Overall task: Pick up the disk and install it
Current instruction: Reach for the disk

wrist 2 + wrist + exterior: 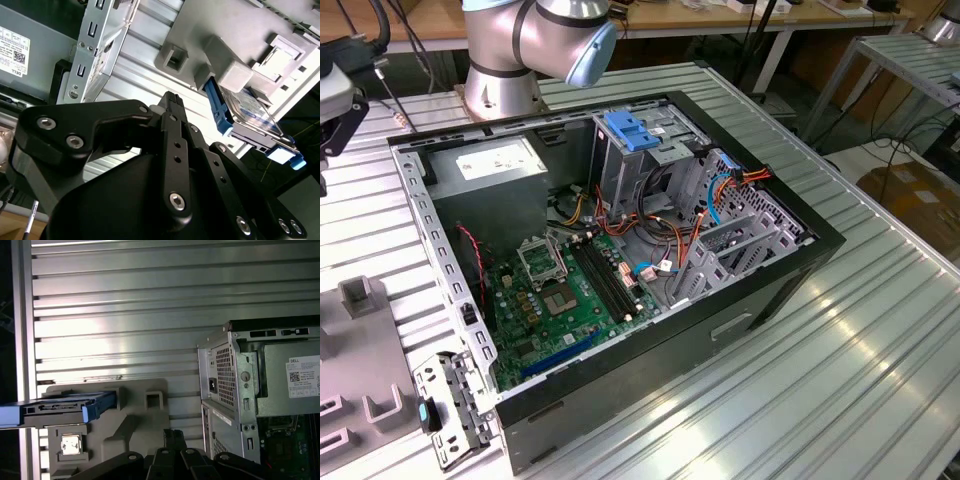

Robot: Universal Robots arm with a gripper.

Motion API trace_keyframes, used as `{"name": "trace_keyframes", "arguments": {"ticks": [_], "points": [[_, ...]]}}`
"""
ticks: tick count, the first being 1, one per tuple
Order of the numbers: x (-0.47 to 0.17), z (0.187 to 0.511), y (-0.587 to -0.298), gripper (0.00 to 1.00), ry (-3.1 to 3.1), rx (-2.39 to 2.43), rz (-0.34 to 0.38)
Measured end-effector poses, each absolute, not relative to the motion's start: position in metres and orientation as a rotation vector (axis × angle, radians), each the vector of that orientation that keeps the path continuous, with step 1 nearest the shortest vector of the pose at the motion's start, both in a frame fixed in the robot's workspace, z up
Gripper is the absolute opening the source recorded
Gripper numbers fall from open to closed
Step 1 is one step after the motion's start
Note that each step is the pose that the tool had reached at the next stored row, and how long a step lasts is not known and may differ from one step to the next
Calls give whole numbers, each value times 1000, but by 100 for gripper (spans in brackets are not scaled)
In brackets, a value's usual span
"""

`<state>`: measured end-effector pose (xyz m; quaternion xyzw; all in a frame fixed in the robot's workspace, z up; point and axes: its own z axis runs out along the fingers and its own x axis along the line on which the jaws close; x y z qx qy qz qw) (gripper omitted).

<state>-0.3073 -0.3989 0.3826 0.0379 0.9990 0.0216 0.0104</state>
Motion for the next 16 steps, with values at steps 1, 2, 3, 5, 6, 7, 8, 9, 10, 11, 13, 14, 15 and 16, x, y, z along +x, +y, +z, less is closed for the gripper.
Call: {"name": "trace_keyframes", "arguments": {"ticks": [1,2,3,5,6,7,8,9,10,11,13,14,15,16], "points": [[-308,382,-399,11,3118,118,67],[-308,382,-399,11,3118,118,68],[-309,382,-399,11,3118,118,67],[-312,382,-399,11,3118,118,67],[-312,382,-399,11,3118,118,67],[-313,382,-399,11,3118,118,67],[-314,381,-399,11,3118,118,67],[-315,381,-399,11,3118,118,67],[-316,381,-399,11,3118,118,67],[-316,381,-399,11,3118,118,67],[-319,381,-399,11,3118,118,67],[-321,381,-399,11,3119,118,67],[-321,380,-399,11,3119,118,67],[-322,380,-399,11,3119,118,67]]}}
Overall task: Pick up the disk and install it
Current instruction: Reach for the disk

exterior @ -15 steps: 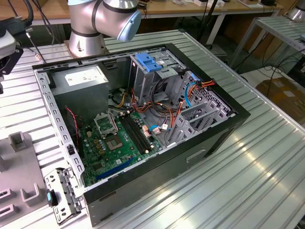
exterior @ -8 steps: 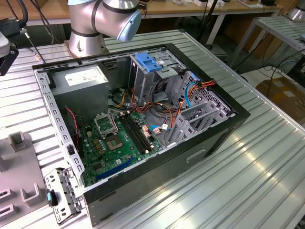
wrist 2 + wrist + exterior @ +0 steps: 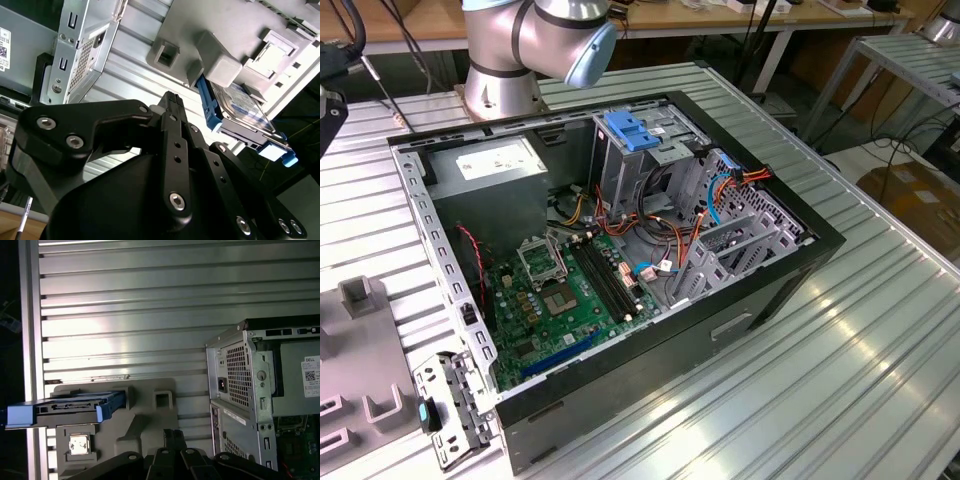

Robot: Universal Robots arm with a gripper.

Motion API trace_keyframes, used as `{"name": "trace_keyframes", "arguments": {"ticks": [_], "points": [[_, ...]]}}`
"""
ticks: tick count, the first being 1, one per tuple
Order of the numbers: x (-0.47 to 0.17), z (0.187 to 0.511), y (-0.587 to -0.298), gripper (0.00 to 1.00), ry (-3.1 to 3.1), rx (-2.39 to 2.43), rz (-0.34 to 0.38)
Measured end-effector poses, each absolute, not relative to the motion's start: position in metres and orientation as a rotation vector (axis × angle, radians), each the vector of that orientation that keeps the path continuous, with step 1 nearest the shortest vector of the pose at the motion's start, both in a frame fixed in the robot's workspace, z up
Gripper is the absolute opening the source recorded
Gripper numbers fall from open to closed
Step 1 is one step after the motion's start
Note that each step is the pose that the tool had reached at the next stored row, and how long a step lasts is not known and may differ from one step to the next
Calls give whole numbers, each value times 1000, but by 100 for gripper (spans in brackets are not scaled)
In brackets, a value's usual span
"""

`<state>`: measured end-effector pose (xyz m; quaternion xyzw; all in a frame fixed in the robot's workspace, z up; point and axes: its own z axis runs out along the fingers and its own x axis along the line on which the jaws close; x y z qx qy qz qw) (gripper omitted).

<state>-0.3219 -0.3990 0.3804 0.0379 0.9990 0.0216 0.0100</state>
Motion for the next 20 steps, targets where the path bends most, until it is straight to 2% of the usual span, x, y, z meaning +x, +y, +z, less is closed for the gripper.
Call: {"name": "trace_keyframes", "arguments": {"ticks": [20], "points": [[-337,379,-399,11,3119,119,67]]}}
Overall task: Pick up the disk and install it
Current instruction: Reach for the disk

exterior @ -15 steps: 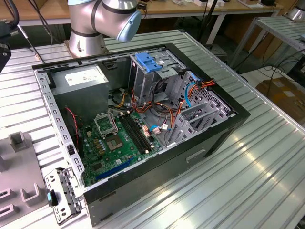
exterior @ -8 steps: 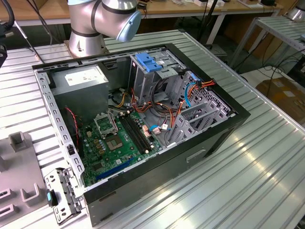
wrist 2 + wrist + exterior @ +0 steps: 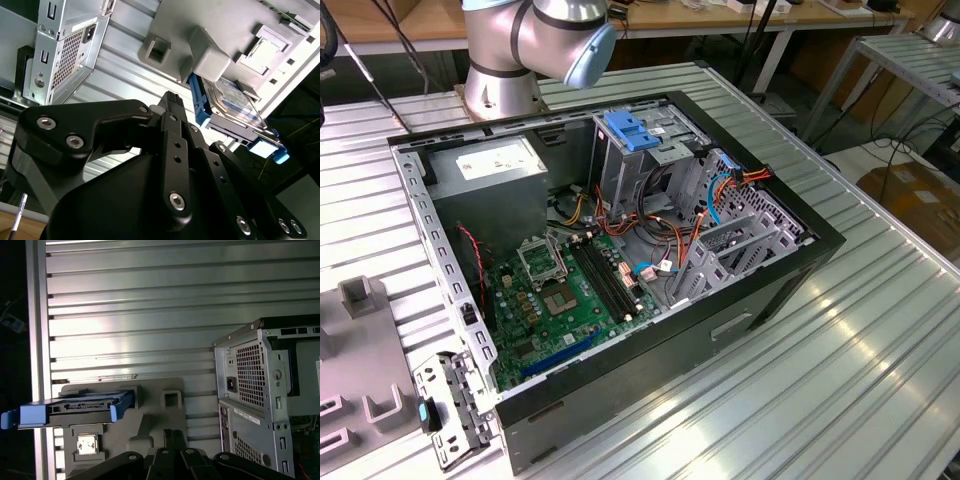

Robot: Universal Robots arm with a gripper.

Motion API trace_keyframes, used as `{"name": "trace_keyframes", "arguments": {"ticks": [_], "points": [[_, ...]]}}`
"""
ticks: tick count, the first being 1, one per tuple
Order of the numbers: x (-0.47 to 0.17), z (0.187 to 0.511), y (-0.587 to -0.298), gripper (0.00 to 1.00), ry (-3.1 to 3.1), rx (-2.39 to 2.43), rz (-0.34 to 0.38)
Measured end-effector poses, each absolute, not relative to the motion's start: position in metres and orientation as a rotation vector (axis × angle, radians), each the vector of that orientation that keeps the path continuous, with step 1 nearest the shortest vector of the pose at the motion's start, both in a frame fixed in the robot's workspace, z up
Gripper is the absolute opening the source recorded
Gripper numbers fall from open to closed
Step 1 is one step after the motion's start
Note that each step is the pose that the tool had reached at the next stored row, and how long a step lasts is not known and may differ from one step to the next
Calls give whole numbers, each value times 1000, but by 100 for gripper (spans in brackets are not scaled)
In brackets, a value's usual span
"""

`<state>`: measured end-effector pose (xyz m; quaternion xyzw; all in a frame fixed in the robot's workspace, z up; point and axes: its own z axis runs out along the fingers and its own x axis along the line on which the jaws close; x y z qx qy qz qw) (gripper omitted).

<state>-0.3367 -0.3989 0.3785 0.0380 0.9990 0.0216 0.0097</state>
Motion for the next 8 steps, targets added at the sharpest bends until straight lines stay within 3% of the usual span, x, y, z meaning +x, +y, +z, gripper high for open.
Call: {"name": "trace_keyframes", "arguments": {"ticks": [8], "points": [[-353,378,-399,11,3119,118,67]]}}
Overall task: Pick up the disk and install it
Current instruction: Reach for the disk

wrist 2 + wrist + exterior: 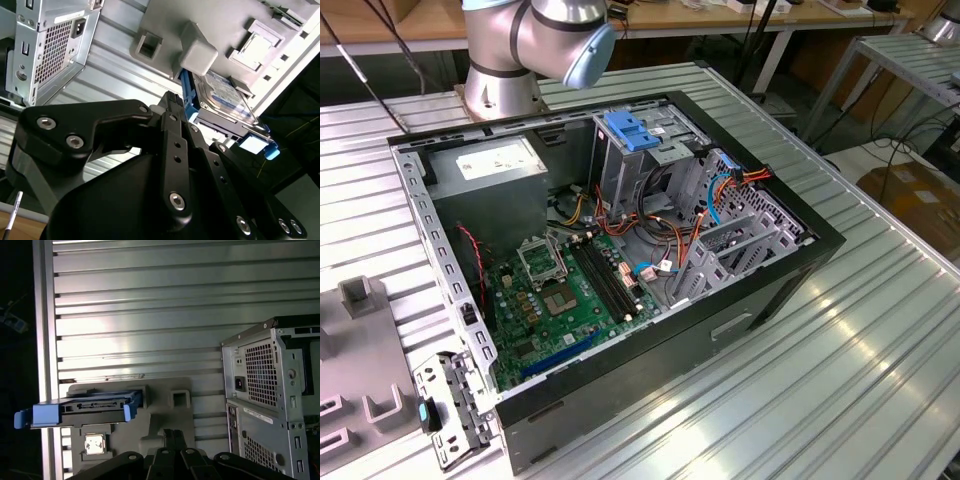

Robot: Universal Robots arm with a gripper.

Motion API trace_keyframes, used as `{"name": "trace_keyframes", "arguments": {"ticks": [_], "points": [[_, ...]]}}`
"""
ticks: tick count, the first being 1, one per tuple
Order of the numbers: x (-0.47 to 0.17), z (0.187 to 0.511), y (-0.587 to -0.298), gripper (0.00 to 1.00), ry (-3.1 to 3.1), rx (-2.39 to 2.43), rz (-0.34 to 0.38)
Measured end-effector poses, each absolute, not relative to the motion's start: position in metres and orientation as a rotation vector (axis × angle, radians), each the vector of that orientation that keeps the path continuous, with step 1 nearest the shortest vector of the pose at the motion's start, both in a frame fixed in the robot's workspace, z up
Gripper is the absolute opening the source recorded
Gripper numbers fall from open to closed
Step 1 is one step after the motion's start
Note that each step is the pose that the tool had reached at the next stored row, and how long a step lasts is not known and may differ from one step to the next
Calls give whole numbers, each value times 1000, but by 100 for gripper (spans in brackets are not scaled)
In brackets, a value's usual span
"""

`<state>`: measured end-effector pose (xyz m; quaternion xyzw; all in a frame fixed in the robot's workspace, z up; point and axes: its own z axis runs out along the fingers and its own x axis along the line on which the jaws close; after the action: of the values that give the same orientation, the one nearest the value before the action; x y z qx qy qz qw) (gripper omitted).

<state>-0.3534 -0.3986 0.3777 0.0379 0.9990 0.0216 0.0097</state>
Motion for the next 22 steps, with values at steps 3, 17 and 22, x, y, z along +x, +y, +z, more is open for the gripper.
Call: {"name": "trace_keyframes", "arguments": {"ticks": [3,17,22], "points": [[-372,377,-391,11,3119,118,67],[-458,370,-380,11,3119,119,68],[-462,370,-380,11,3119,118,68]]}}
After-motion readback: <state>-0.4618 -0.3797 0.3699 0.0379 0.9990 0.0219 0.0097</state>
